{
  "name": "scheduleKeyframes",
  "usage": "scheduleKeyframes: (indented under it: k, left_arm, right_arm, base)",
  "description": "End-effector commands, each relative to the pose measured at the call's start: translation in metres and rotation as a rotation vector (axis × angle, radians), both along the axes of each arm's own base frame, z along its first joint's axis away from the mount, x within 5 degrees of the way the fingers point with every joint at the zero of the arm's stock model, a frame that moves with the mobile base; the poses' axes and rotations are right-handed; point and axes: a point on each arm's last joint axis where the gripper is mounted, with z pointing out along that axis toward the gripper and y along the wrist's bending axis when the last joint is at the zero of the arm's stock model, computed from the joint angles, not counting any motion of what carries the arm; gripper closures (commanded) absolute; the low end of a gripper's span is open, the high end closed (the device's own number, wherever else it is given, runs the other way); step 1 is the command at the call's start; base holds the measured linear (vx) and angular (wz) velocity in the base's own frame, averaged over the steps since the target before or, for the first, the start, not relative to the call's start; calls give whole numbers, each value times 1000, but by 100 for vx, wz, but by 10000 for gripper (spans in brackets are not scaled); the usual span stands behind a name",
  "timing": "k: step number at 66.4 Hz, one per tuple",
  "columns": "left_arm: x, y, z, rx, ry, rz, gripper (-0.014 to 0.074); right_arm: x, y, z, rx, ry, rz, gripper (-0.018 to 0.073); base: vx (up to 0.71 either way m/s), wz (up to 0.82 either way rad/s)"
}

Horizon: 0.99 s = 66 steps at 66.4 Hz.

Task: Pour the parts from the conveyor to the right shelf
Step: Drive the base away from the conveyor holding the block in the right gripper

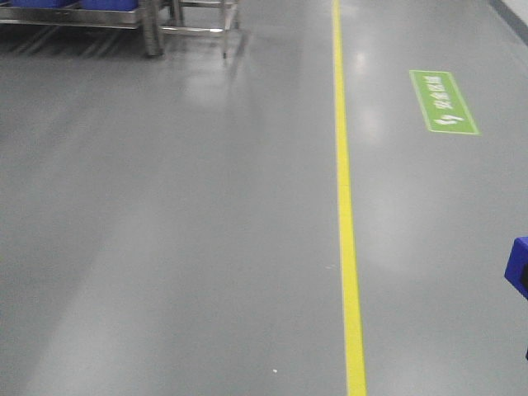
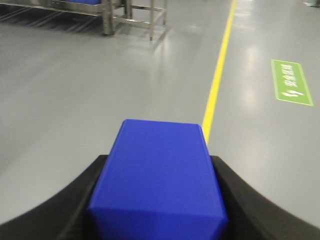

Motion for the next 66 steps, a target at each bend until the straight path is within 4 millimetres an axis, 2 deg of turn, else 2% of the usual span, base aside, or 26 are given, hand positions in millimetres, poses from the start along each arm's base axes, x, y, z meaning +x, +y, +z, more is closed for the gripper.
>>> scheduleKeyframes:
  k: [1, 29, 66]
  left_arm:
    - [1, 0, 12, -12, -78, -1, 602]
    - [1, 0, 12, -12, -78, -1, 602]
    - [1, 0, 12, -12, -78, -1, 602]
  right_arm:
    - [3, -2, 16, -1, -94, -24, 564]
    - [3, -2, 16, -1, -94, -24, 564]
    - [3, -2, 16, -1, -94, -24, 564]
  base:
    - [-12, -48]
    - [-9, -35]
    - [1, -4]
